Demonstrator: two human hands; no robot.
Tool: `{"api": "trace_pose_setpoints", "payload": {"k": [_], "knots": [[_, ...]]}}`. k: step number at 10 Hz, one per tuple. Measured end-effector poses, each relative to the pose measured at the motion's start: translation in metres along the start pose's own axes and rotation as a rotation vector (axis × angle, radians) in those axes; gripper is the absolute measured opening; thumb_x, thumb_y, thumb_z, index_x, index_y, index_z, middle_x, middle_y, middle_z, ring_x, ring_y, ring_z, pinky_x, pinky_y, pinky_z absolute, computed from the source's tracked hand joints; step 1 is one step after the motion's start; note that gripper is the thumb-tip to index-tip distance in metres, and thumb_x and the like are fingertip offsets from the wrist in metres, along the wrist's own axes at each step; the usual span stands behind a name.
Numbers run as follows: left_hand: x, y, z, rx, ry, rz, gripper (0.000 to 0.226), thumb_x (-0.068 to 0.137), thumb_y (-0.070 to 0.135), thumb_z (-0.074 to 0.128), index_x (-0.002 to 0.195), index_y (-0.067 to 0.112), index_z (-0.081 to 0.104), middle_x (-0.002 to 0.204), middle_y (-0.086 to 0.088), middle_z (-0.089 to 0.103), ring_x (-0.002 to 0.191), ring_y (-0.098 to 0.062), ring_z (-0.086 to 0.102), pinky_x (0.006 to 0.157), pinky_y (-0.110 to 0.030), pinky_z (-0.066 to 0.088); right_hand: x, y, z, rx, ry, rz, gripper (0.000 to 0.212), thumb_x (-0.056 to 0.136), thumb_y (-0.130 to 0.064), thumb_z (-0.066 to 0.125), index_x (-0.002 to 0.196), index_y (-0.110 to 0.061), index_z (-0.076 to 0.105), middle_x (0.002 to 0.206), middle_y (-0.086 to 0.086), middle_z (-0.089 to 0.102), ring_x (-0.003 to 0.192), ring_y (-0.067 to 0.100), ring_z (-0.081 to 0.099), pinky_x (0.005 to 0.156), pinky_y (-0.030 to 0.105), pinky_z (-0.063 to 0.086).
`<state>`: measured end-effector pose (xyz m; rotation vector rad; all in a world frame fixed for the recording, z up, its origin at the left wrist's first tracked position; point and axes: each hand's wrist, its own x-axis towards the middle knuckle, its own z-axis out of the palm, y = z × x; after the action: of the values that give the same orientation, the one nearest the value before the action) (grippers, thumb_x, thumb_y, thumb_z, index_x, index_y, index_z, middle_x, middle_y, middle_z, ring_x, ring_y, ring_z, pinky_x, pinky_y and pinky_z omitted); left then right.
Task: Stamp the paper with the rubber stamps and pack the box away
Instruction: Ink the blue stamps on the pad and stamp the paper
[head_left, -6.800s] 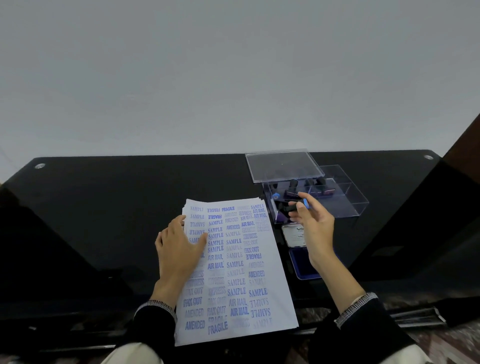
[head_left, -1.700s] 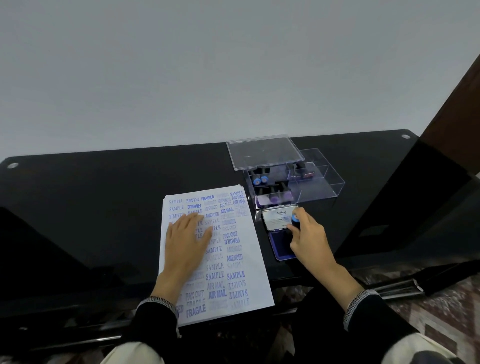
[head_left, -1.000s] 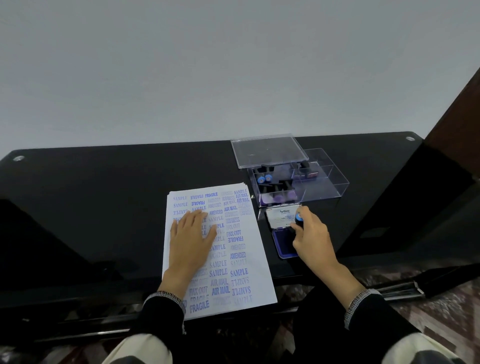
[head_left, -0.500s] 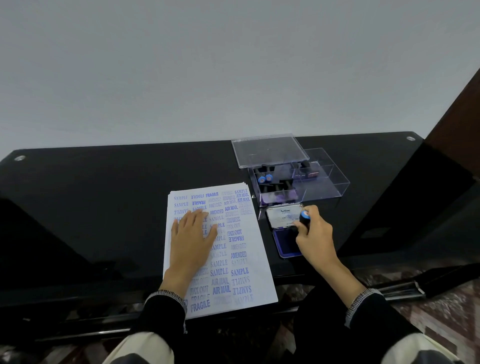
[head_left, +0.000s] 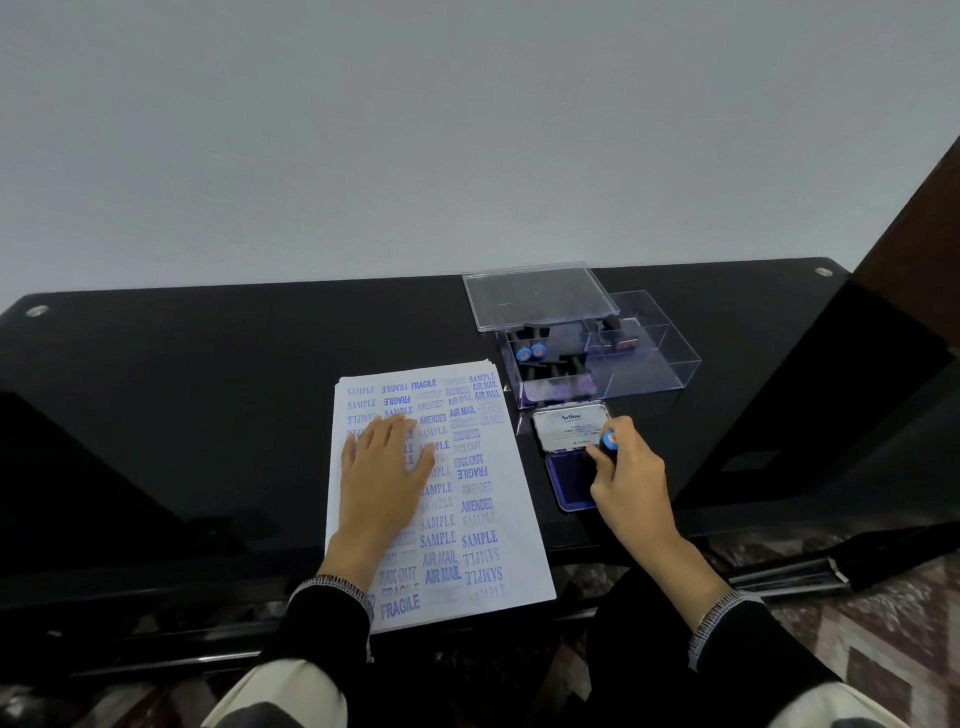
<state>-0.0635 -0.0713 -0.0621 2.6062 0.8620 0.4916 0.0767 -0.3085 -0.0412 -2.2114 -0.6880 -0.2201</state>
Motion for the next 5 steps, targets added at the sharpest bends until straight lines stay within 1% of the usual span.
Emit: {"api": "trace_pose_setpoints", "payload": {"k": [1, 2, 3, 4, 5], "knots": [[0.0, 0.0, 0.0, -0.001, 0.003, 0.002, 0.047, 0.096, 0.047, 0.043, 0.136, 0.022, 0.046, 0.145, 0.005, 0.043, 0.141, -0.017, 0.03, 0.12, -0.042, 0.014, -0.001, 0.001, 0.0, -0.004, 0.001, 0.002, 0.031, 0.084, 0.004, 0.059, 0.088, -0.018, 0.038, 0.085, 0.003, 0.057, 0.075, 0.02, 0.059, 0.061, 0.038, 0.054], [0.0, 0.0, 0.001, -0.001, 0.002, 0.004, 0.047, 0.096, 0.047, 0.043, 0.136, 0.022, 0.046, 0.145, 0.005, 0.043, 0.14, -0.017, 0.03, 0.12, -0.042, 0.014, 0.005, -0.002, -0.004, -0.008, -0.07, -0.012, 0.032, 0.084, 0.006, 0.058, 0.087, -0.017, 0.036, 0.079, 0.0, 0.052, 0.073, 0.018, 0.057, 0.059, 0.033, 0.052], [0.0, 0.0, 0.0, 0.002, 0.006, 0.002, 0.046, 0.096, 0.047, 0.043, 0.135, 0.022, 0.046, 0.144, 0.005, 0.044, 0.139, -0.017, 0.031, 0.12, -0.043, 0.015, 0.02, -0.007, -0.011, 0.006, -0.198, -0.003, 0.028, 0.085, 0.01, 0.055, 0.088, -0.012, 0.037, 0.079, -0.001, 0.049, 0.068, 0.007, 0.052, 0.054, 0.014, 0.044], [-0.001, 0.0, 0.0, 0.003, 0.007, 0.006, 0.045, 0.096, 0.046, 0.044, 0.134, 0.022, 0.047, 0.144, 0.005, 0.044, 0.139, -0.018, 0.032, 0.119, -0.043, 0.016, 0.032, -0.009, -0.016, 0.004, -0.316, 0.05, 0.024, 0.087, 0.007, 0.053, 0.091, -0.011, 0.039, 0.091, 0.007, 0.054, 0.071, -0.004, 0.05, 0.054, 0.012, 0.042], [-0.001, 0.001, -0.001, 0.004, 0.004, 0.004, 0.046, 0.096, 0.047, 0.043, 0.135, 0.022, 0.046, 0.144, 0.004, 0.044, 0.139, -0.018, 0.032, 0.119, -0.043, 0.016, 0.027, -0.009, -0.014, 0.043, -0.262, 0.043, 0.027, 0.084, 0.013, 0.053, 0.089, -0.009, 0.038, 0.086, 0.005, 0.053, 0.07, -0.002, 0.051, 0.054, 0.009, 0.042]]}}
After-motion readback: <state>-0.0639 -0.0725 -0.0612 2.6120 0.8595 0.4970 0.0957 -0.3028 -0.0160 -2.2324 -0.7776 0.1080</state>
